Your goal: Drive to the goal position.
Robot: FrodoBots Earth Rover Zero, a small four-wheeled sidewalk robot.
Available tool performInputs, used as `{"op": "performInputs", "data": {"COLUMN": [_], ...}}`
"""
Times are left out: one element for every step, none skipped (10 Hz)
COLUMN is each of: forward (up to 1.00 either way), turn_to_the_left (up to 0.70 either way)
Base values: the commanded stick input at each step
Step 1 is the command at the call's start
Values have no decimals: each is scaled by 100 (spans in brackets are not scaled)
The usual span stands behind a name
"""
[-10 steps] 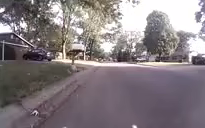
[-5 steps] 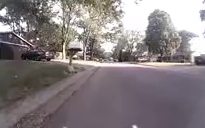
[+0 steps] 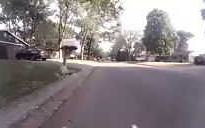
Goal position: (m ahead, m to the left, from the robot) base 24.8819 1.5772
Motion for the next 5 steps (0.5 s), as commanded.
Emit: {"op": "performInputs", "data": {"forward": [100, 100, 100, 100, 100], "turn_to_the_left": [0, 0, 0, -7, -13]}}
